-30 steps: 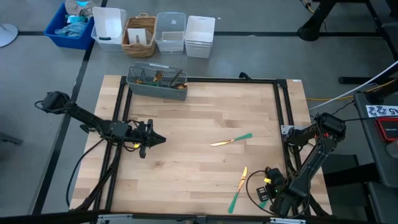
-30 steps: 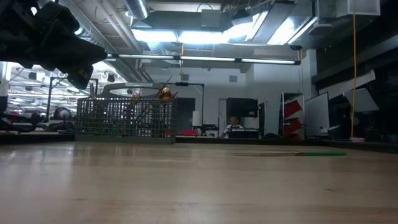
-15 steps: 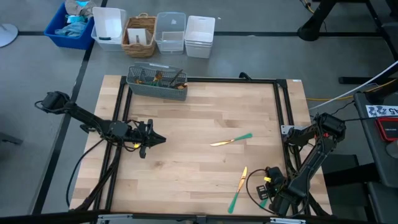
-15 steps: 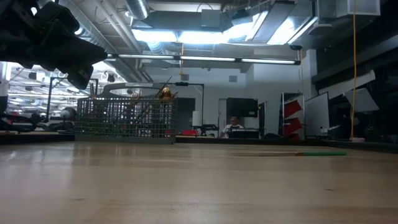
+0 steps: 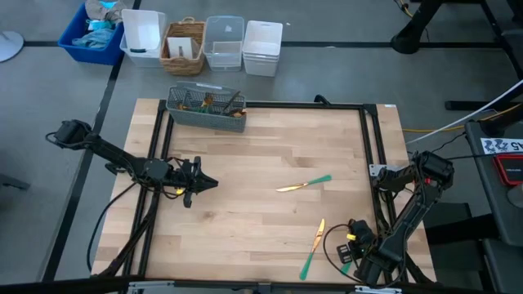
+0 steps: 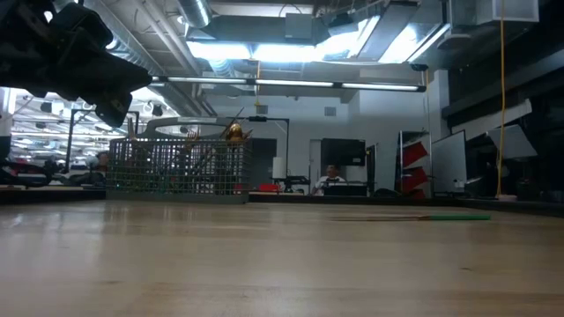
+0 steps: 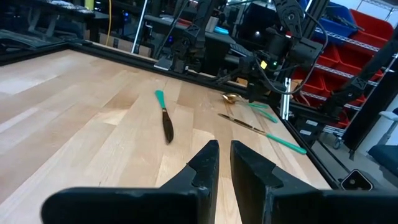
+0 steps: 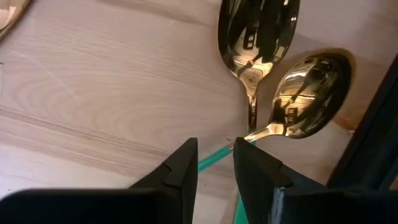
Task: Sort silverware
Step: Put the green spoon into the gray silverware basket
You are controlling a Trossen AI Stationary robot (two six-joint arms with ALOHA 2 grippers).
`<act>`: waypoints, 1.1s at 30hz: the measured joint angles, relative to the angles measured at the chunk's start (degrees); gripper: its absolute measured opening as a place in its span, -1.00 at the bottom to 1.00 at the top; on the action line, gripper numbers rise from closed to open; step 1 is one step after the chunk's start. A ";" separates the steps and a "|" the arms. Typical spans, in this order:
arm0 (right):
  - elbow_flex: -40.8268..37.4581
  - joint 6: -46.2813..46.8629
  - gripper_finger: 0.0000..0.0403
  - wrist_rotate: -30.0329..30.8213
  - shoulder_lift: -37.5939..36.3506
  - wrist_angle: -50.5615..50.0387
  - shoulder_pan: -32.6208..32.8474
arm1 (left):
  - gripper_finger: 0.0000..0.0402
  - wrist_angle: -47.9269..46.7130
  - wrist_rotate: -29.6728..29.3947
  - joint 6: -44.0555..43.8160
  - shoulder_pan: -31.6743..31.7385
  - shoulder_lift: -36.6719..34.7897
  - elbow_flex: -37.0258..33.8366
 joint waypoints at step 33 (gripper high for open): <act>0.02 1.16 -0.49 -6.44 1.79 -0.35 -0.49 | -0.84 -0.20 0.02 0.20 -0.02 -0.01 0.00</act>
